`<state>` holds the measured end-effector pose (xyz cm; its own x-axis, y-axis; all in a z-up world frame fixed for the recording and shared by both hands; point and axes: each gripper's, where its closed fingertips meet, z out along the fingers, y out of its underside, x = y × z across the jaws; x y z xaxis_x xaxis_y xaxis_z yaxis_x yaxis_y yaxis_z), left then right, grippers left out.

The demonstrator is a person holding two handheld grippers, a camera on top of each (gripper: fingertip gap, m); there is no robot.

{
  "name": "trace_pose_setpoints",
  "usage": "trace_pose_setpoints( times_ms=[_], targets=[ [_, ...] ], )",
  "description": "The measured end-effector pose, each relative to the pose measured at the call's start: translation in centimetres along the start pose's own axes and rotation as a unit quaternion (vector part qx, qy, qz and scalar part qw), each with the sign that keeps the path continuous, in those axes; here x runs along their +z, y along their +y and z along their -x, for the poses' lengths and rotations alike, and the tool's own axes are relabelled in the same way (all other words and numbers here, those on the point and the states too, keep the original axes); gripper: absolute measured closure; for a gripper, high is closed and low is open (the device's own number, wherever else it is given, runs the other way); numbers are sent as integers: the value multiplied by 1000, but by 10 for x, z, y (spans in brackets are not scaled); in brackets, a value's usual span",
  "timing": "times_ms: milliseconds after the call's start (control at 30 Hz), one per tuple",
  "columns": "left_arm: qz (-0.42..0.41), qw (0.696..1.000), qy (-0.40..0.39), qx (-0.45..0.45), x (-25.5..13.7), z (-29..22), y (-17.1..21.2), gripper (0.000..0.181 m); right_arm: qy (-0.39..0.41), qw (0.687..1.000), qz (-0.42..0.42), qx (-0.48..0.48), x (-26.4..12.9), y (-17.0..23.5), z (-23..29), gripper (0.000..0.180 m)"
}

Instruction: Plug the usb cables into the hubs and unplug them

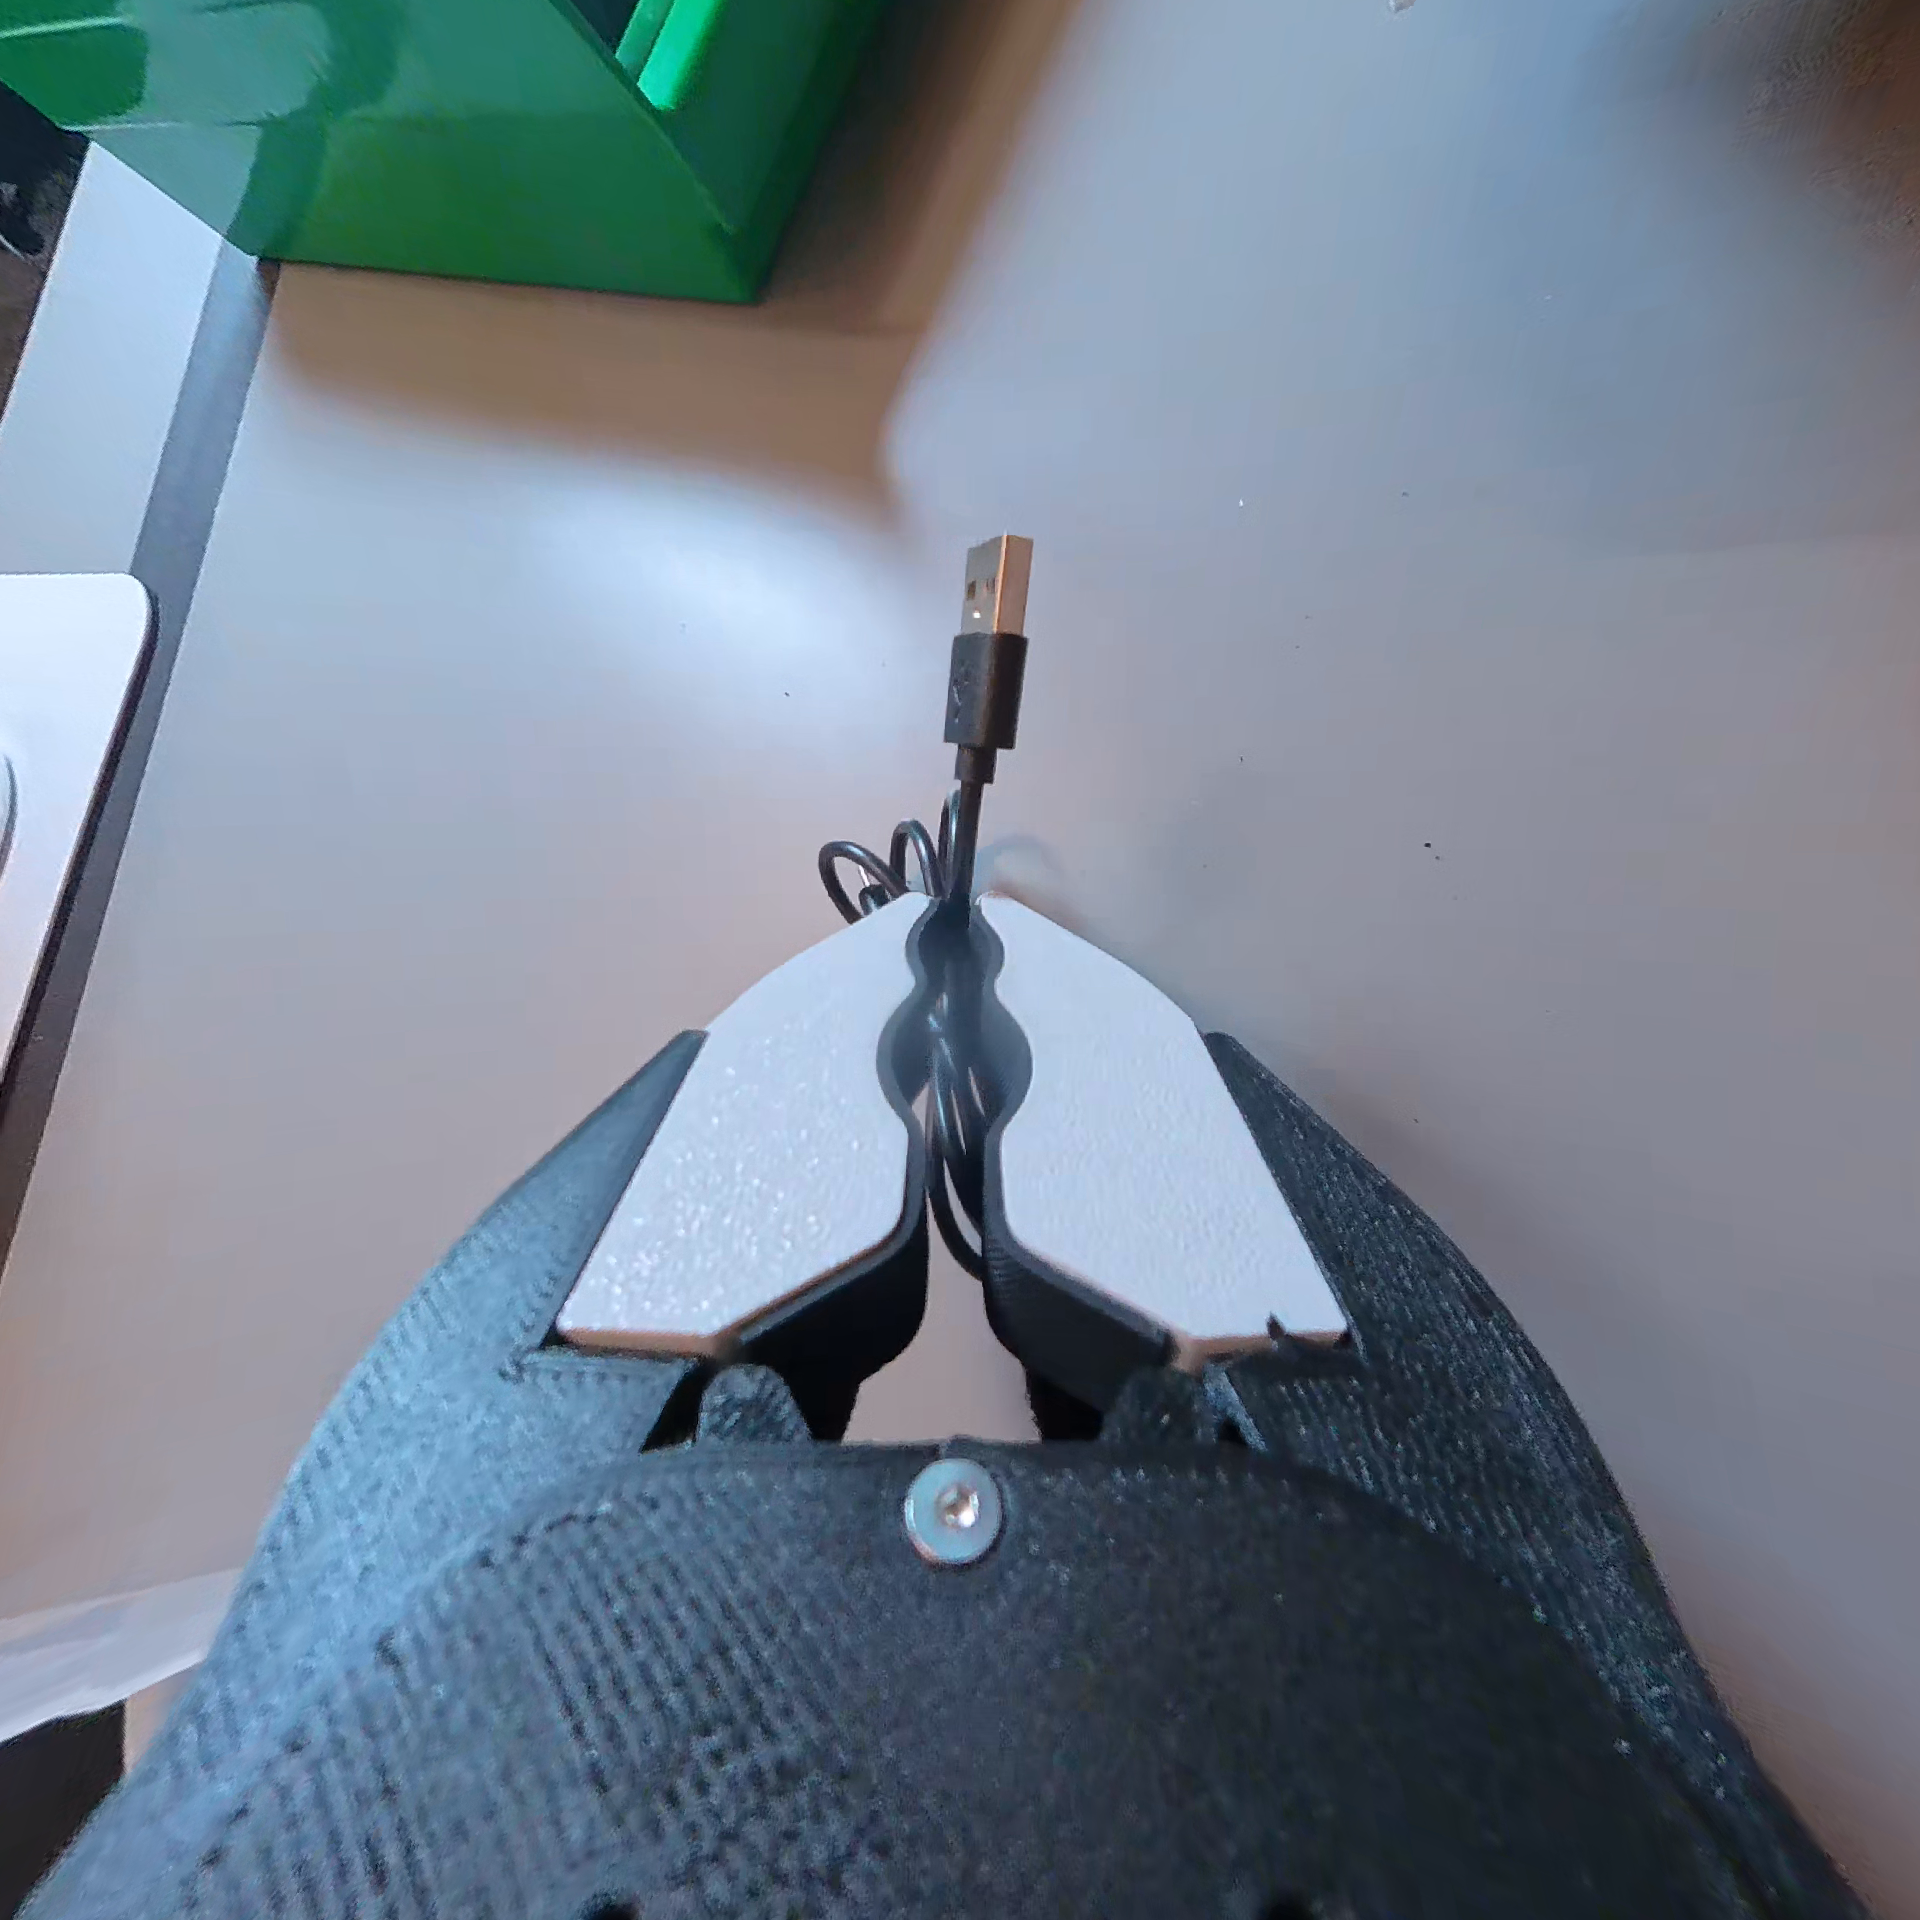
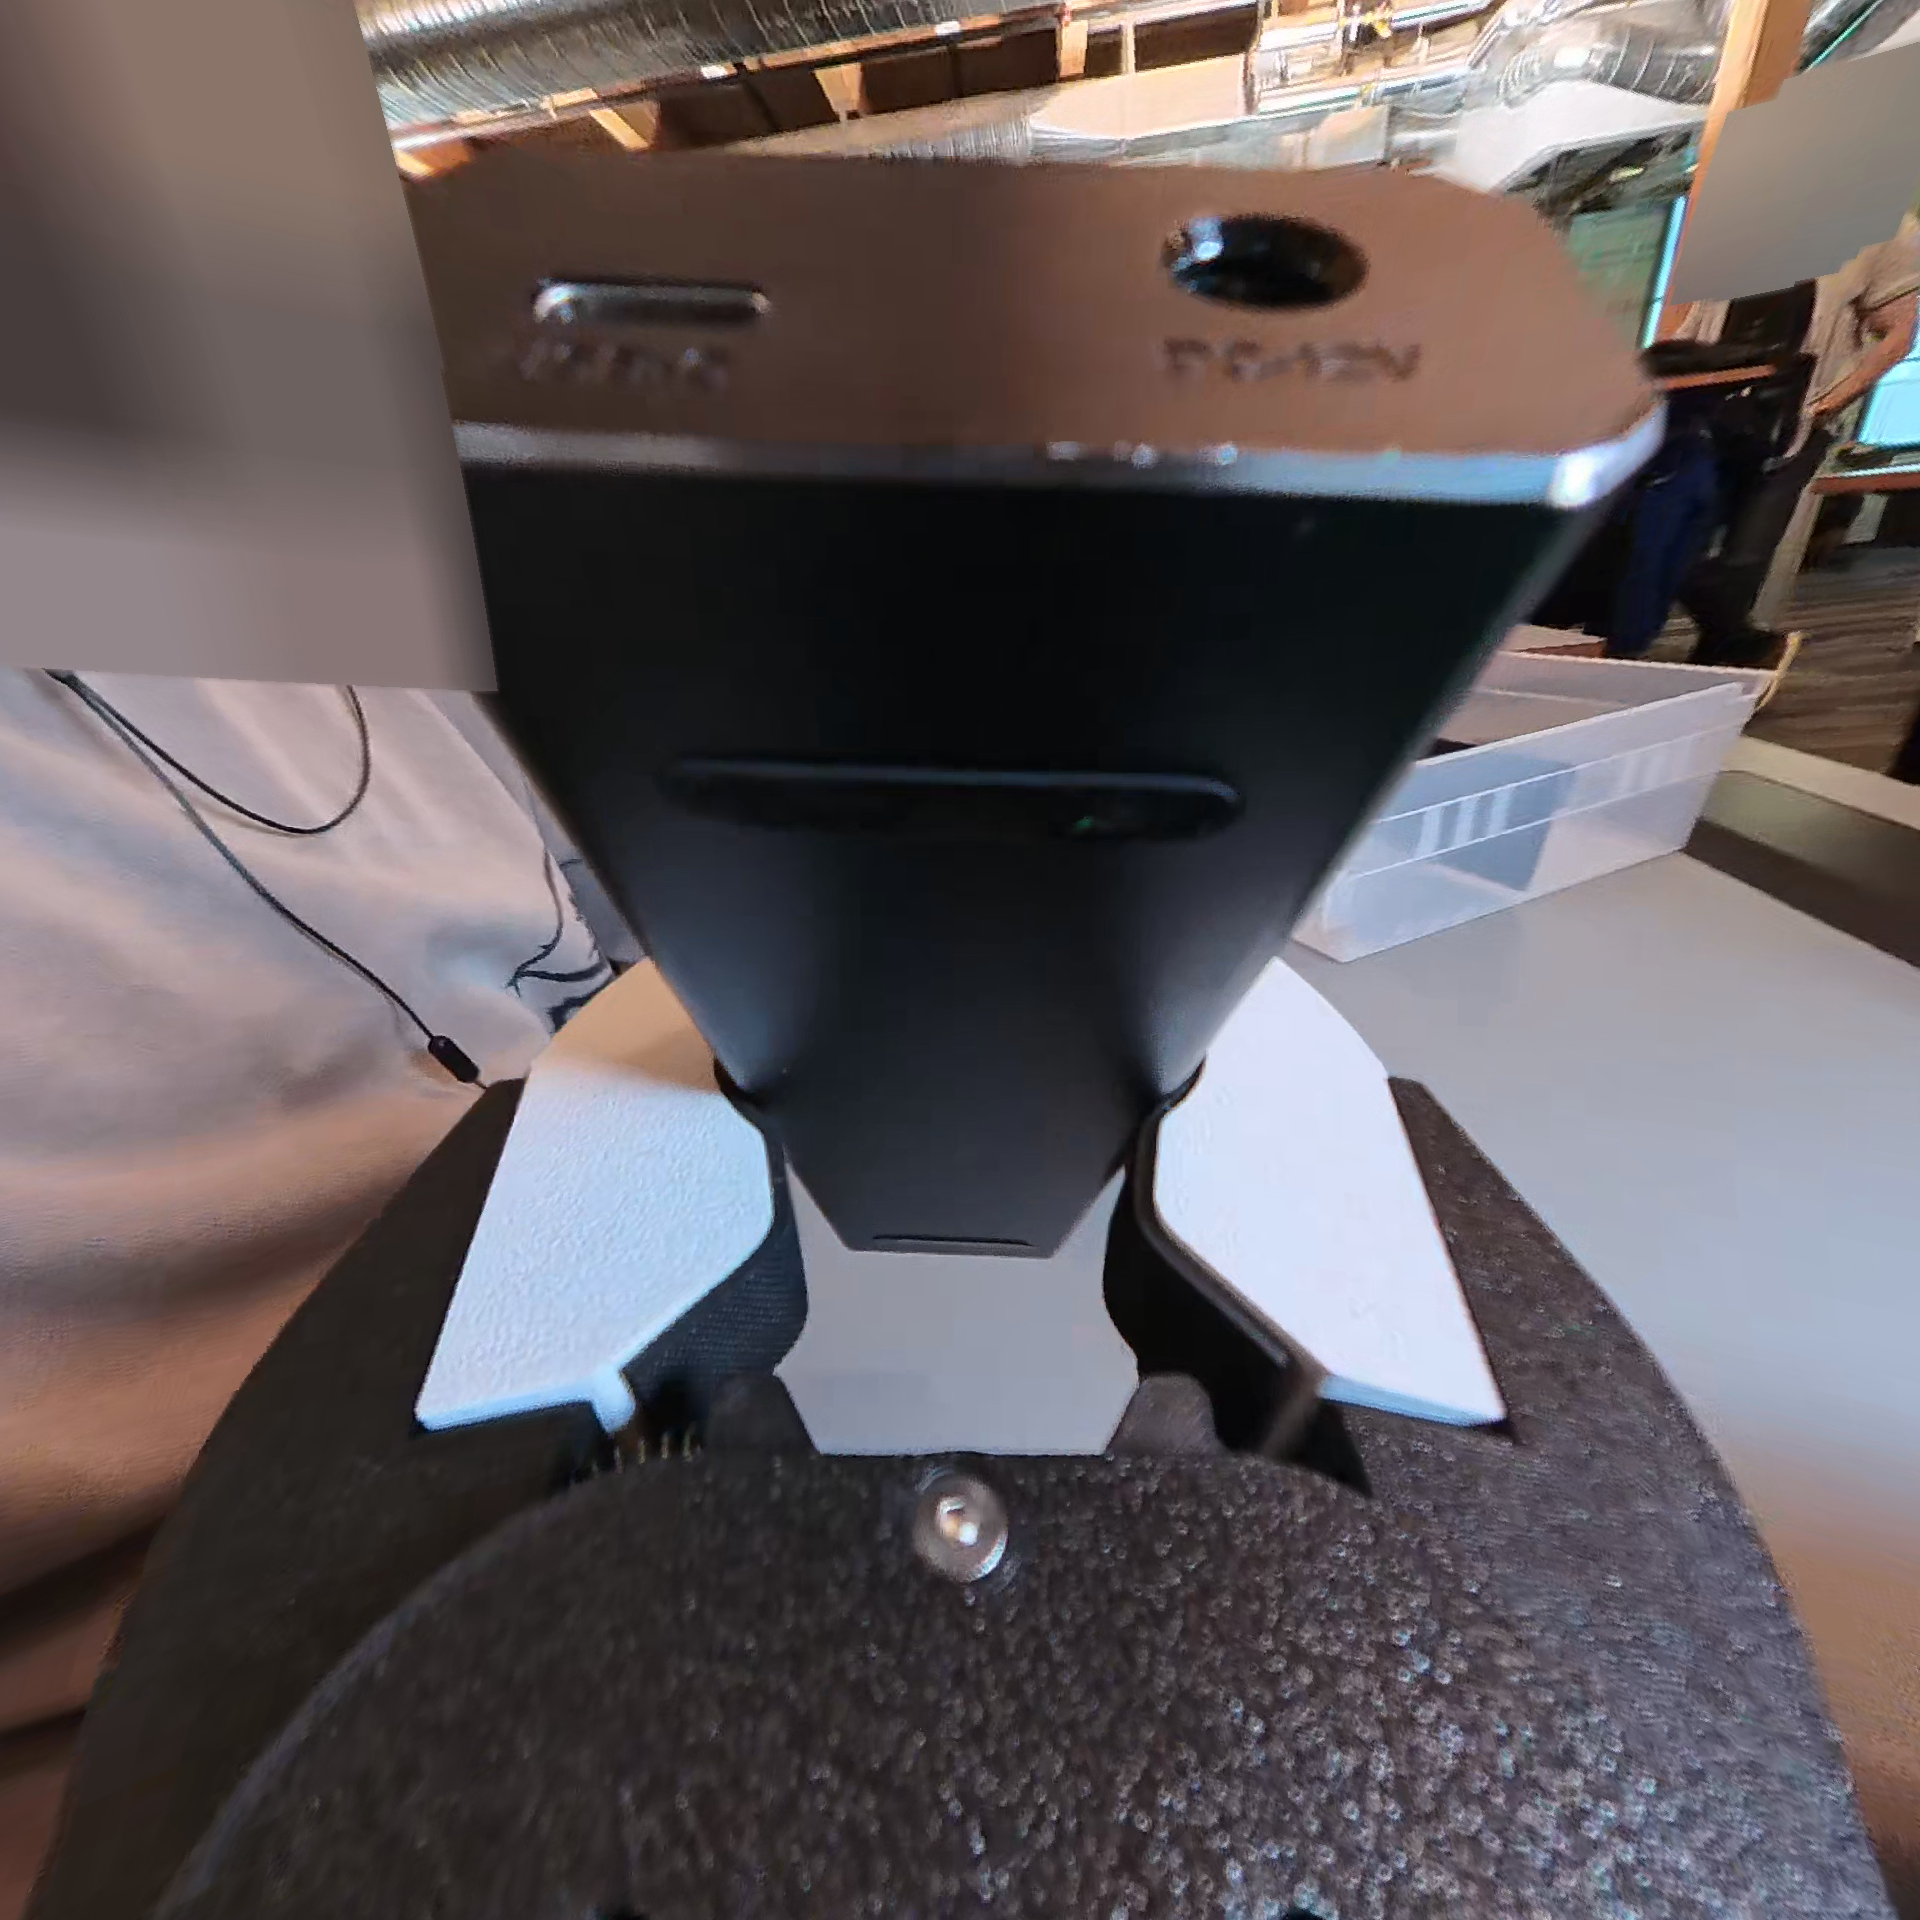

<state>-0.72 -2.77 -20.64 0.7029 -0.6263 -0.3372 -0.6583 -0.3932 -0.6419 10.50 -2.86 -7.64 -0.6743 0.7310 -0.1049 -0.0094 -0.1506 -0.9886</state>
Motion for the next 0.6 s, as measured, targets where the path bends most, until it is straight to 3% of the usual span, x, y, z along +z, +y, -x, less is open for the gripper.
trace_pose_setpoints(
  times_ms=[333, 600],
  targets=[
    [-30, 997, 65, -25, -4, -12, -3, 171, -3, 1000, 22, 13, 4, 11, -1, 108],
    [-49, 997, 63, -10, -7, -10, -8, 175, 9, 999, 31, 14, 2, 13, -5, 108]
  ],
)
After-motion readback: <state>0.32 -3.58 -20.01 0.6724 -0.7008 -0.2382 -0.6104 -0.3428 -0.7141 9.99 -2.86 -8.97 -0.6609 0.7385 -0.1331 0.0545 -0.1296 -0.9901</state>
